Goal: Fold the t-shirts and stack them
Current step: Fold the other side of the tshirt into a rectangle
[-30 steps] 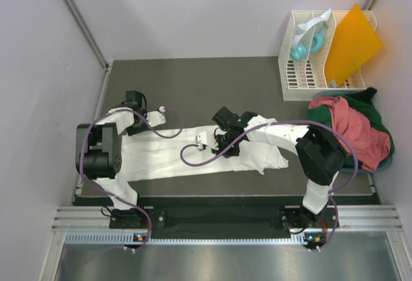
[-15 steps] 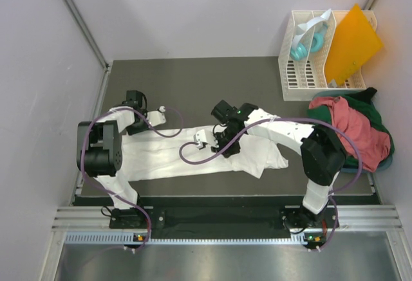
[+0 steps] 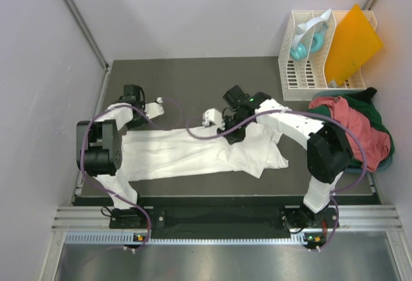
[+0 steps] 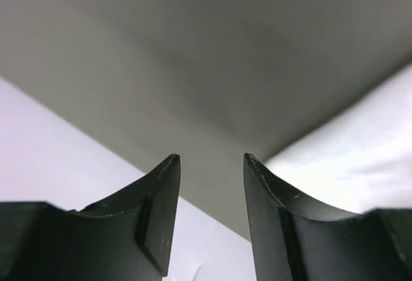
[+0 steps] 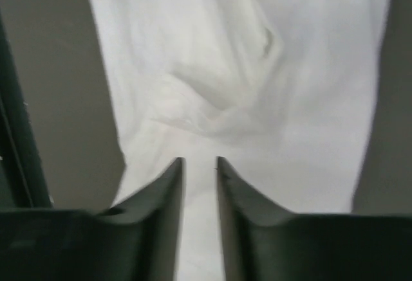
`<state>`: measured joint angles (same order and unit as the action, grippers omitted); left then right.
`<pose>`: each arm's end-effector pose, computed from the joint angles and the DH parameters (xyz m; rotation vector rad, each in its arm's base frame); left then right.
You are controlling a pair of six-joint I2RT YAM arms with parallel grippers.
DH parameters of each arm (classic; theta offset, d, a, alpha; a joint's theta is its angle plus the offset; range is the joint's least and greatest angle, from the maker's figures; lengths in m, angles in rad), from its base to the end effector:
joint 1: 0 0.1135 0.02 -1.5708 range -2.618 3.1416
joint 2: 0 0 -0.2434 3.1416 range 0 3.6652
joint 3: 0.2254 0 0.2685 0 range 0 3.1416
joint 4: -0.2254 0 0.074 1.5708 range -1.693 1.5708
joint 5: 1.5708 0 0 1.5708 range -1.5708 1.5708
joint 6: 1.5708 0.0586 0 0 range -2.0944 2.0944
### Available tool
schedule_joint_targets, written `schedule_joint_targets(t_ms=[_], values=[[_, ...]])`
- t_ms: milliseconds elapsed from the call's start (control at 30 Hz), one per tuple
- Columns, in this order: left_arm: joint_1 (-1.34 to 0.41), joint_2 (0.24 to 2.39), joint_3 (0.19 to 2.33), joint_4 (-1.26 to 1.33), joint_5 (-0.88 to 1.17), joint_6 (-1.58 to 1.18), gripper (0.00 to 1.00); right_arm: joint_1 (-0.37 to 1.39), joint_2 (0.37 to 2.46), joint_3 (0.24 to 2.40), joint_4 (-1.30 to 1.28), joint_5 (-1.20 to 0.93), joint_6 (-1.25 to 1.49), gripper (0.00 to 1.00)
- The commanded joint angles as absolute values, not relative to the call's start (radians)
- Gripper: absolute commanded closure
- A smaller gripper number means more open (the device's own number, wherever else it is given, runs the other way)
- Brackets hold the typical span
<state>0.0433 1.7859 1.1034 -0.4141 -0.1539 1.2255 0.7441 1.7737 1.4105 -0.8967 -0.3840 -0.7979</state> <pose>0.3724 0.0251 0.1154 1.5134 2.3482 0.5735 0.2605 0.2696 0.1928 -1.9946 1.9316 0.5276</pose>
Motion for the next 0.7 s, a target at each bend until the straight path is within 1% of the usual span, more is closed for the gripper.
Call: schedule_joint_targets(t_ms=[0, 33, 67, 100, 167, 200, 333, 367, 433, 667], values=[[0.051, 1.761, 1.173, -0.396, -0.124, 1.189, 0.52, 0.536, 1.746, 1.480, -0.801, -0.367, -0.671, 0.98], [0.049, 1.747, 1.173, -0.402, -0.109, 1.192, 0.52, 0.508, 1.758, 1.494, -0.793, -0.362, -0.657, 1.00], [0.051, 1.743, 1.172, -0.411, -0.101, 1.206, 0.60, 0.482, 1.772, 1.500, -0.790, -0.364, -0.654, 1.00], [0.051, 1.740, 1.172, -0.438, -0.095, 1.215, 0.65, 0.441, 1.798, 1.508, -0.792, -0.364, -0.655, 1.00], [0.051, 1.733, 1.173, -0.462, -0.078, 1.235, 0.70, 0.413, 1.827, 1.529, -0.807, -0.360, -0.657, 1.00], [0.051, 1.732, 1.178, -0.489, -0.068, 1.247, 0.74, 0.394, 1.851, 1.534, -0.813, -0.370, -0.661, 1.00], [0.049, 1.709, 1.196, -0.607, -0.009, 1.298, 0.89, 0.390, 1.868, 1.502, -0.796, -0.368, -0.669, 1.00], [0.051, 1.703, 1.197, -0.618, 0.027, 1.314, 0.91, 0.388, 1.870, 1.496, -0.793, -0.368, -0.666, 1.00], [0.051, 1.695, 1.197, -0.646, 0.047, 1.338, 1.00, 0.390, 1.870, 1.477, -0.787, -0.368, -0.666, 1.00], [0.051, 1.743, 1.249, -0.799, 0.097, 1.381, 1.00, 0.377, 1.884, 1.413, -0.770, -0.341, -0.660, 1.00]])
